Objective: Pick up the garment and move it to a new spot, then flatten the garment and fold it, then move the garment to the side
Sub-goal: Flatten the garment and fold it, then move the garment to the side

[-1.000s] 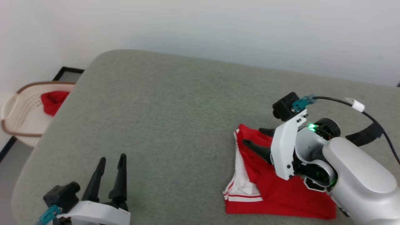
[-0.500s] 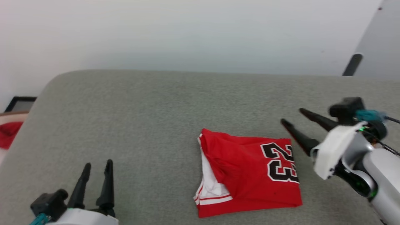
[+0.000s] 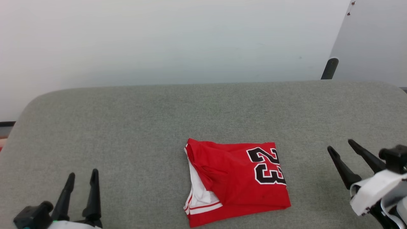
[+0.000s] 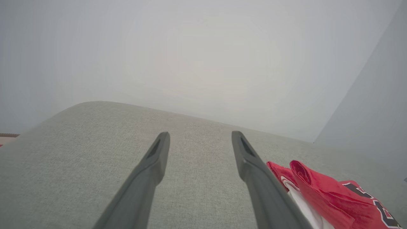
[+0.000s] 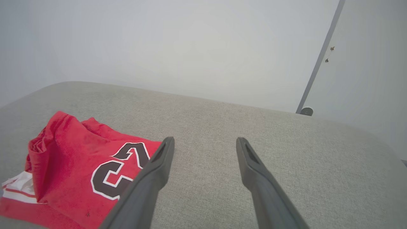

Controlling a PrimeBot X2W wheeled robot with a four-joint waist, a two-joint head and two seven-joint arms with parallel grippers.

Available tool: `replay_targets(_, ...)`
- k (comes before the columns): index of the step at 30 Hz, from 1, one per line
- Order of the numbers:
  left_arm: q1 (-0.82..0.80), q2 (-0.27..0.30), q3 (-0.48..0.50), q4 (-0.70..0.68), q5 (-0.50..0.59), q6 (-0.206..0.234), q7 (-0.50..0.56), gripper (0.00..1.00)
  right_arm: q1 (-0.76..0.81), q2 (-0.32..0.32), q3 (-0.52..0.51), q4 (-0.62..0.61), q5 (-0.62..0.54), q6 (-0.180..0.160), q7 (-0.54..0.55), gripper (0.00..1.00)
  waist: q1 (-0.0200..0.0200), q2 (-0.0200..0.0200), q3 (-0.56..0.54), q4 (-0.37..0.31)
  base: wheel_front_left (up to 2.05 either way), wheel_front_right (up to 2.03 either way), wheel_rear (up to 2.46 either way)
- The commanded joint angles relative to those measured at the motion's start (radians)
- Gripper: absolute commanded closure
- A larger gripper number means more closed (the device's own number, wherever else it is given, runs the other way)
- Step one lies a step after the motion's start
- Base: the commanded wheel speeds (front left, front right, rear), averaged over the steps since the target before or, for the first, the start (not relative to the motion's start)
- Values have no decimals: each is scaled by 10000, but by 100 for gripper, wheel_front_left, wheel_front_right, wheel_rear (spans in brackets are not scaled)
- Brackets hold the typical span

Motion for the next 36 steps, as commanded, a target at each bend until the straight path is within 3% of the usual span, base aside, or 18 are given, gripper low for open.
replay_targets(1, 175, 65, 78, -56, 53, -22, -33, 0, 252, 47, -200, 12, -93, -10, -139, 0, 0, -1, -47, -23, 0, 0, 0)
replay_targets(16, 449, 163, 464, -16, 44, -22, -33, 0, 2308, 616, -2638, -1088, -1115, -10, -644, 0, 0, -1, -225, -7, 0, 0, 0)
replay_targets(28, 386, 185, 162, 46, 217, -22, -33, 0, 2727, 910, -3055, -1495, -1528, -10, -316, 0, 0, -1, -234, 188, 0, 0, 0)
replay_targets(36, 339, 246, 144, 85, 302, -22, -33, 0, 2575, 970, -2834, -1558, -1566, -10, 182, 0, 0, -1, -217, 863, 0, 0, 0)
